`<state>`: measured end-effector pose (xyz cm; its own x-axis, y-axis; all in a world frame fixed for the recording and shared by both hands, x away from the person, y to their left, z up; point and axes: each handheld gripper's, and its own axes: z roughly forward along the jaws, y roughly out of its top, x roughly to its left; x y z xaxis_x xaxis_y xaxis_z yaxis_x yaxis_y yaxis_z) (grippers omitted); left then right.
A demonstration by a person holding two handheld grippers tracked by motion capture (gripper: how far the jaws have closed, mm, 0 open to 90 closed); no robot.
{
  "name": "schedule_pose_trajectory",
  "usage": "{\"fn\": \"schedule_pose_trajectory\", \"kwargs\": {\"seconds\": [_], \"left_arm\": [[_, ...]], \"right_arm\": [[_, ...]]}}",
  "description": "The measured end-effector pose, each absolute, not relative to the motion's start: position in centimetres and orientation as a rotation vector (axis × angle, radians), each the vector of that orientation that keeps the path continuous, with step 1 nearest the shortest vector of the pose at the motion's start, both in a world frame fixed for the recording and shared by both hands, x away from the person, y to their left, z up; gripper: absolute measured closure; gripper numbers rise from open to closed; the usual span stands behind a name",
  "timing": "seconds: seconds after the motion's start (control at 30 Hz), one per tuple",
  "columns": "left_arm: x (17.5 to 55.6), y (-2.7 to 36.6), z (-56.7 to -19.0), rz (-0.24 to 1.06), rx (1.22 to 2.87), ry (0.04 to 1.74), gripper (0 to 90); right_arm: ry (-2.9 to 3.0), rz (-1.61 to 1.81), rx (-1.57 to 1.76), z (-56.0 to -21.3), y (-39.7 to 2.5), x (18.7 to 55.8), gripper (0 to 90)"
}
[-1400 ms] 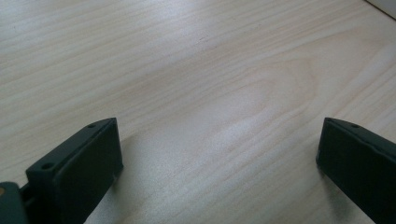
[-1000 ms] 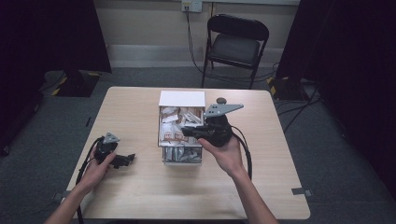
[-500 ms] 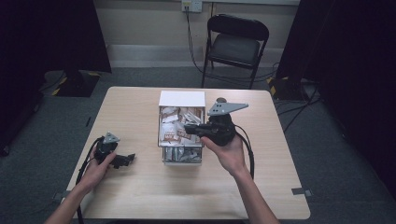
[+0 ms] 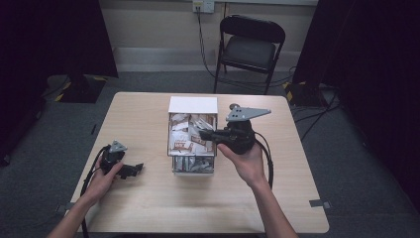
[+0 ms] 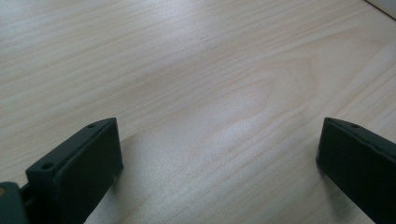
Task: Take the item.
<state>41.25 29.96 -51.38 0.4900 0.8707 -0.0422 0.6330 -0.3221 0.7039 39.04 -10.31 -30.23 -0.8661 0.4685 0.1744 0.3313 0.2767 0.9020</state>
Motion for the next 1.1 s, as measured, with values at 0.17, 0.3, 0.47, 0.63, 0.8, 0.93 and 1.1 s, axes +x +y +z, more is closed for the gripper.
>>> {"fn": "schedule_pose_trajectory", "kwargs": {"seconds": [0.17, 0.3, 0.47, 0.63, 0.8, 0.93, 1.1], "left_arm": [[41.3, 30.0, -51.4, 0.457, 2.077, 1.229, 0.0], [41.3, 30.0, -51.4, 0.456, 2.074, 1.23, 0.0], [41.3, 30.0, -51.4, 0.459, 2.074, 1.23, 0.0], [41.3, 30.0, -51.4, 0.457, 2.074, 1.23, 0.0], [41.3, 30.0, -51.4, 0.457, 2.076, 1.229, 0.0], [41.3, 30.0, -51.4, 0.457, 2.077, 1.229, 0.0], [41.3, 30.0, -51.4, 0.459, 2.074, 1.23, 0.0]], "right_arm": [[2.389, 1.656, 0.76, -29.8, -10.7, 38.8, 90.0], [2.382, 1.658, 0.757, -29.7, -10.9, 38.7, 90.0], [2.365, 1.664, 0.758, -29.3, -11.4, 38.5, 90.0], [2.356, 1.664, 0.761, -29.1, -11.7, 38.3, 90.0], [2.341, 1.663, 0.758, -28.7, -12.2, 38.0, 90.0], [2.339, 1.654, 0.766, -28.7, -12.5, 37.9, 90.0], [2.326, 1.651, 0.779, -28.6, -13.1, 37.6, 90.0]]}}
